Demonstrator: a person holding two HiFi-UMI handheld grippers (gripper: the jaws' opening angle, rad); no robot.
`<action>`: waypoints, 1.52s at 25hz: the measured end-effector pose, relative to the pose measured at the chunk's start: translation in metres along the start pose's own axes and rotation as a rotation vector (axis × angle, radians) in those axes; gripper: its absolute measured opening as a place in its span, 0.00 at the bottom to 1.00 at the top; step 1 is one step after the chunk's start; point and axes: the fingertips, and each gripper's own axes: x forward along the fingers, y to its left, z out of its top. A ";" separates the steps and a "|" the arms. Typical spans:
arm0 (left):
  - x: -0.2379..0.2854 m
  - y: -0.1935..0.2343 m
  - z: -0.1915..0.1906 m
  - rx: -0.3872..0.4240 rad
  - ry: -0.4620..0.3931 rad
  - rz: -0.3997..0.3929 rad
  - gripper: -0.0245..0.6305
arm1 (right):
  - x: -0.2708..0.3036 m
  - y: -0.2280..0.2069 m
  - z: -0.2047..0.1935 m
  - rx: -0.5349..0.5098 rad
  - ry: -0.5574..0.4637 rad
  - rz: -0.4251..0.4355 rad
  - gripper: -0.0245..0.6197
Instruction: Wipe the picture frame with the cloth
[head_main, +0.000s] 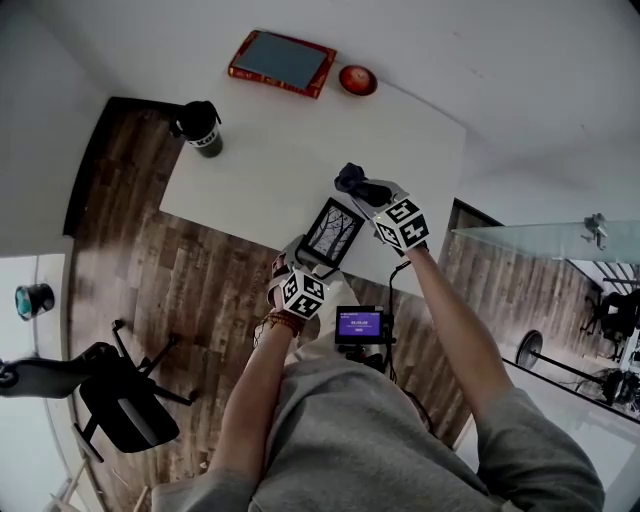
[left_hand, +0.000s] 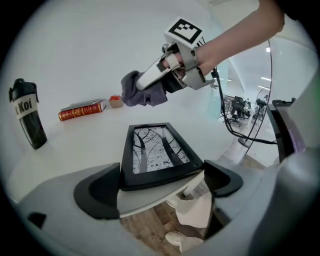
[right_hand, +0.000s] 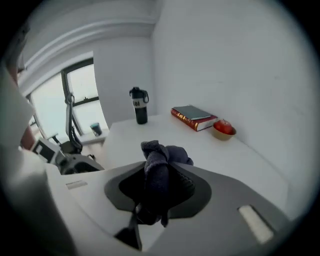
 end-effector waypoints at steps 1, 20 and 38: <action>0.000 0.000 0.000 0.000 0.000 0.000 0.83 | 0.005 -0.009 -0.008 -0.046 0.051 -0.039 0.21; -0.001 -0.001 -0.002 0.002 -0.003 0.001 0.83 | 0.044 0.024 -0.074 0.210 0.233 -0.052 0.20; -0.001 0.000 -0.003 0.004 -0.001 0.003 0.83 | 0.041 0.080 -0.090 0.160 0.279 0.116 0.20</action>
